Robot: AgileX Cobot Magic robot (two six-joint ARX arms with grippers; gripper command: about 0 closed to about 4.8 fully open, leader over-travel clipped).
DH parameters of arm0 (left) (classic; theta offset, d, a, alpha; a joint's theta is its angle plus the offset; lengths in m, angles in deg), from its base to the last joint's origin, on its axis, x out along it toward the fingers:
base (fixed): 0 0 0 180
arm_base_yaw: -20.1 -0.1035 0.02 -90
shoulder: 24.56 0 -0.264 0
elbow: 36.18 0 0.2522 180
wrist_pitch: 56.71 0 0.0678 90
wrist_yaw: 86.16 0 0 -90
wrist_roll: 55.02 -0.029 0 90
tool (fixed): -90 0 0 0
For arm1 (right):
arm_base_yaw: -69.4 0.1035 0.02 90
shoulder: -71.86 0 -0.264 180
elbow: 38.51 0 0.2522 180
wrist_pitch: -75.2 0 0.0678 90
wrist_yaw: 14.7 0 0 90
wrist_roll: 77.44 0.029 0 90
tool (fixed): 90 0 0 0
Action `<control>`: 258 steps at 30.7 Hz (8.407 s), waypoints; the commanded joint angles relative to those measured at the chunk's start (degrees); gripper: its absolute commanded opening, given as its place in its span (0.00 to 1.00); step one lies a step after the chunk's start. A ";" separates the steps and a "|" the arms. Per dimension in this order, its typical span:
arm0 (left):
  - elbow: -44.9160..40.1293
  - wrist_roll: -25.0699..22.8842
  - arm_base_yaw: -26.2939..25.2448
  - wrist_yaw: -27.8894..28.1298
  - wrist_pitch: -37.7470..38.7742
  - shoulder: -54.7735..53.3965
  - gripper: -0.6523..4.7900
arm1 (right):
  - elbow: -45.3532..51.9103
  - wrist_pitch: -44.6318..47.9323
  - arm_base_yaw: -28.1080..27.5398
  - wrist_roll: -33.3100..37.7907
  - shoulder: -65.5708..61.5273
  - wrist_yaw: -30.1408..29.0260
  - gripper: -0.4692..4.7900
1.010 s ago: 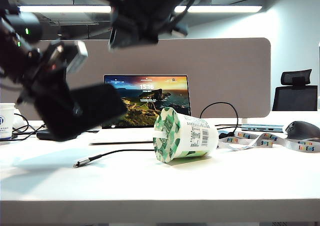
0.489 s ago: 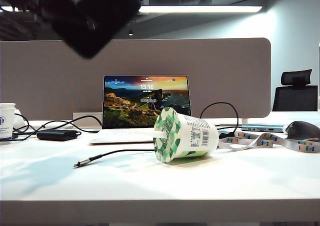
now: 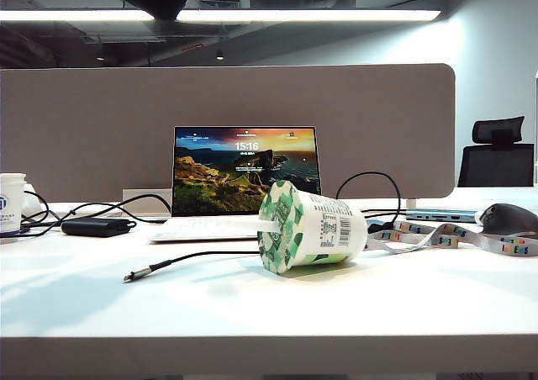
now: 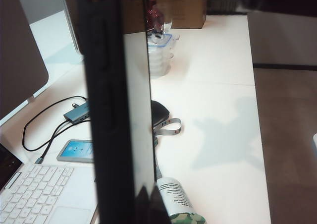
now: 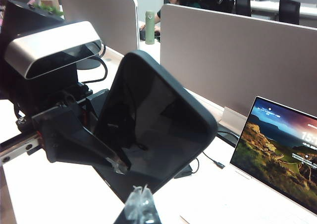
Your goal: Pick up the black phone, pick up the charger plug, insert the charger plug into the phone's charging port, and finally place the connected phone back on the desk.
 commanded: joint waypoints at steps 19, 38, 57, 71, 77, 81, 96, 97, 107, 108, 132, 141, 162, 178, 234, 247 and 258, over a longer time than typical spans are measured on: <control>0.28 0.15 -0.09 -10.95 -4.74 1.36 0.11 | -5.42 -10.49 -2.93 -3.34 2.34 -9.29 0.08; 0.28 14.53 2.05 -19.10 -7.78 1.46 0.11 | -6.49 -9.51 -9.01 -2.95 2.43 -25.77 0.80; 0.28 16.83 9.94 -18.34 -13.27 1.46 0.11 | -6.47 -1.31 -9.51 6.32 0.76 -36.11 0.80; 0.28 18.16 9.97 -18.45 -14.95 1.46 0.11 | -6.47 4.37 -8.79 10.75 -3.19 -37.75 0.79; 0.28 18.16 9.97 -18.47 -14.93 1.46 0.11 | -6.47 6.21 -8.79 11.19 -3.76 -37.75 0.76; 0.28 18.14 9.97 -18.45 -14.97 1.46 0.11 | -6.47 7.10 -8.79 12.66 -4.59 -37.73 0.76; 0.28 18.18 9.97 -18.43 -14.95 1.46 0.11 | -6.47 8.76 -8.81 13.49 -6.32 -37.75 0.08; 0.28 18.18 9.97 -18.40 -14.95 1.46 0.11 | -6.47 8.72 -8.81 13.51 -6.32 -37.75 0.08; 0.28 19.74 9.97 -14.51 -15.69 1.46 0.94 | -6.80 12.31 -9.22 14.56 -4.98 -38.56 0.08; 0.28 19.74 9.97 -14.56 -16.22 1.49 0.94 | -6.80 12.96 -9.31 15.19 -4.63 -38.60 0.08; 0.28 64.24 10.23 9.79 -64.70 1.55 0.94 | -6.80 40.65 -11.61 22.91 0.55 -21.53 0.08; 0.28 65.92 19.58 16.90 -66.34 1.29 0.86 | -6.80 48.96 -10.95 29.22 -1.66 -20.65 0.08; 0.28 68.76 22.47 22.03 -68.24 0.98 0.86 | -6.80 47.98 -10.88 35.95 -2.36 -25.97 0.08; 0.28 68.74 22.47 21.88 -67.98 0.96 0.70 | -6.80 47.32 -10.88 35.98 -4.02 -25.97 0.08; 0.31 33.66 14.88 6.43 -26.10 0.98 0.11 | -6.80 7.04 -28.28 14.03 5.55 -42.25 0.88; 0.42 17.70 15.26 11.61 -9.44 0.98 0.11 | -6.80 -9.42 -27.69 2.10 3.89 -43.12 0.88; 0.61 3.74 19.56 19.30 4.48 0.98 0.11 | -6.80 -21.05 -21.09 -10.88 0.44 -36.98 0.88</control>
